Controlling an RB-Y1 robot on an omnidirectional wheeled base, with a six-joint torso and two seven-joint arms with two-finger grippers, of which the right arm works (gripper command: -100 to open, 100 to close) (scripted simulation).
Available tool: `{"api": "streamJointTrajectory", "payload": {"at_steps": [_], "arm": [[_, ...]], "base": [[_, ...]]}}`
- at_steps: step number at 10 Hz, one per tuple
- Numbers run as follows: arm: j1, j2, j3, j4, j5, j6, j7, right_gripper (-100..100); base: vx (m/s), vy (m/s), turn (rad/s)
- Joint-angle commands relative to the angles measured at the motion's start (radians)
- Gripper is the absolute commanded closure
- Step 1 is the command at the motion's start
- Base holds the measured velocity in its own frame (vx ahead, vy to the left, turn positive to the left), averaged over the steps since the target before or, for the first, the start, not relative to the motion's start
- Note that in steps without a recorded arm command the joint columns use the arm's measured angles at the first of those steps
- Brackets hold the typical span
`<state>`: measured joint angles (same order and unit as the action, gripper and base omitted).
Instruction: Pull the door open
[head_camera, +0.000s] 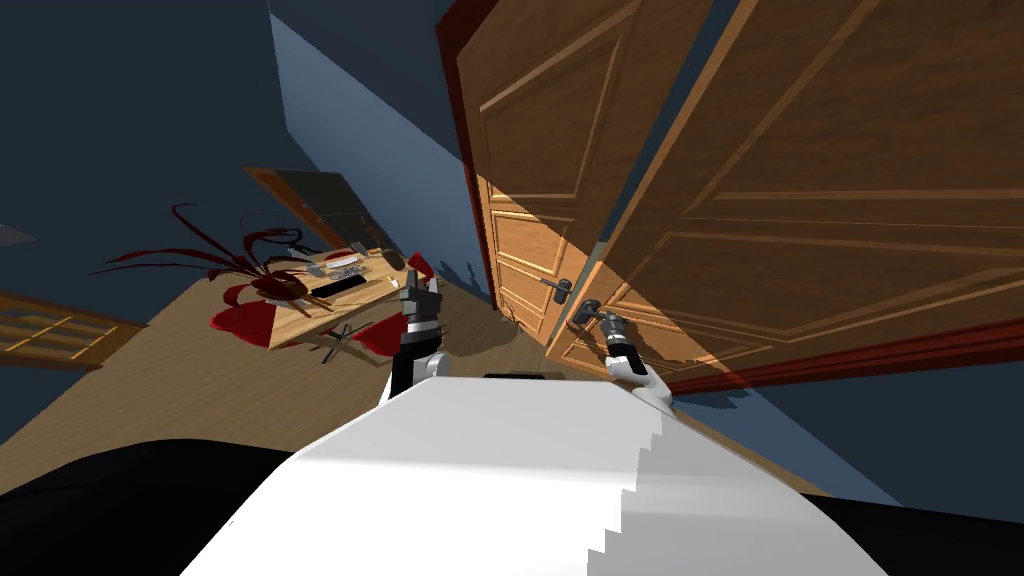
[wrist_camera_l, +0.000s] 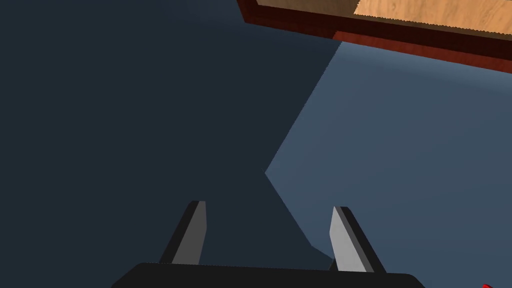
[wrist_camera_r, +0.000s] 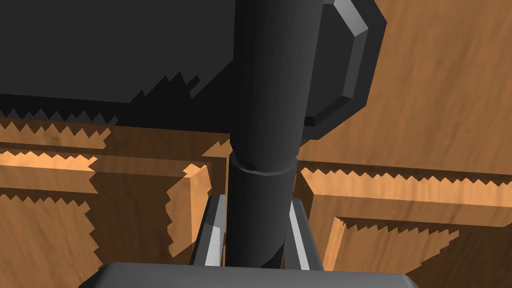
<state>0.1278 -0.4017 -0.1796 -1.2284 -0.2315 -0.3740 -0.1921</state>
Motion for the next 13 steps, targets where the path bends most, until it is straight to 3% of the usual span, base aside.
{"api": "streamJointTrajectory", "payload": {"at_steps": [1, 6, 7, 8, 13], "arm": [[0.018, -0.009, 0.031, -0.006, 0.001, -0.012, -0.018, 100], [0.056, -0.051, 0.085, -0.036, 0.0, -0.041, -0.064, 100], [0.051, -0.05, 0.074, -0.03, 0.0, -0.036, -0.057, 100], [0.081, -0.07, 0.095, -0.042, -0.002, -0.057, -0.077, 100], [0.152, -0.127, 0.144, -0.084, -0.008, -0.116, -0.126, 100]], "base": [[-0.256, -0.024, 0.169], [-0.246, -0.064, 0.131], [-0.105, -0.016, 0.012], [-0.164, -0.022, 0.135], [-0.248, -0.065, 0.16]]}}
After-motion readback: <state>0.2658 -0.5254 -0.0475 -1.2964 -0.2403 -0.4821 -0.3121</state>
